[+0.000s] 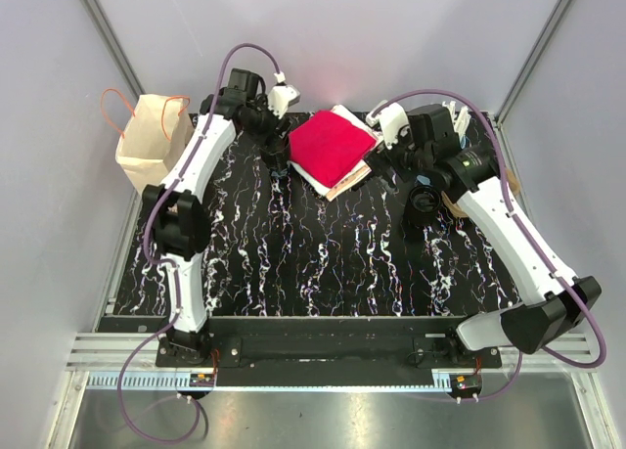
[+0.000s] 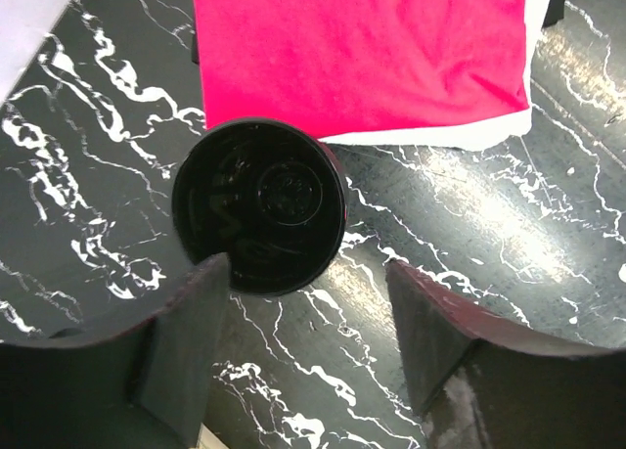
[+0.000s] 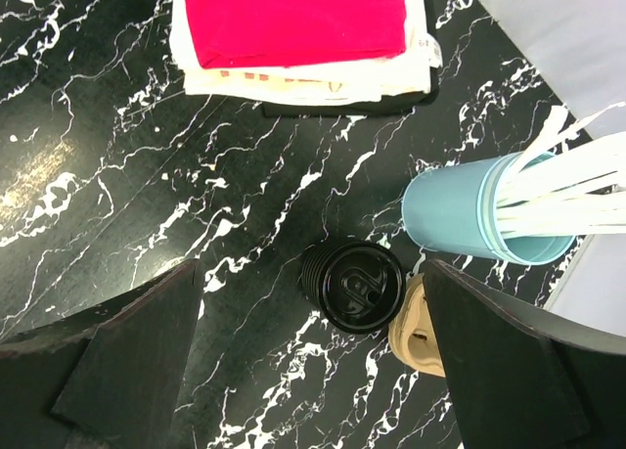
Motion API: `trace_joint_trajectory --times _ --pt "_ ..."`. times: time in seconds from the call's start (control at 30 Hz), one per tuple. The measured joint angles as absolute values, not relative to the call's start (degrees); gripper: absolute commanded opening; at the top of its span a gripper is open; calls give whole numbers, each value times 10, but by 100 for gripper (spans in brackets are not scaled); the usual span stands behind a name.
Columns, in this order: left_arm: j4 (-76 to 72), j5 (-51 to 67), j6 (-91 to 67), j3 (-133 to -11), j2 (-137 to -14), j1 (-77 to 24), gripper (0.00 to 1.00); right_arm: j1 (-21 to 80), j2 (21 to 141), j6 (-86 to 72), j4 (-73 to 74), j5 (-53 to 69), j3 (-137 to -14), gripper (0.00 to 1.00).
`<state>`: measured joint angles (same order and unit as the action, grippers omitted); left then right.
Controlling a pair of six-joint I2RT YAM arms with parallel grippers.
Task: Pack the takeout coffee
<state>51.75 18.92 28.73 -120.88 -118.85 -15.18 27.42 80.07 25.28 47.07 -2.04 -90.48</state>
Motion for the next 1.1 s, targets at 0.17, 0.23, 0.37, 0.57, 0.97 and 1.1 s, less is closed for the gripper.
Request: trace_joint_trajectory --times 0.17,0.23,0.37,0.57,0.97,1.1 --pt "538 198 296 -1227 -1218 -152 61 271 797 253 462 -20 -903 100" --pt "546 201 299 -1230 -1227 -152 61 270 797 253 461 -20 -903 100" --pt "553 205 302 -1233 -1237 -152 57 269 797 253 461 -20 -903 100" --pt "559 207 306 -1234 -1240 -152 47 266 797 252 461 -20 -903 100" --pt "561 208 310 -1247 -1247 -152 40 264 797 252 461 -20 -903 100" --pt "561 208 311 -1247 -1250 -152 35 264 797 252 461 -20 -903 100"
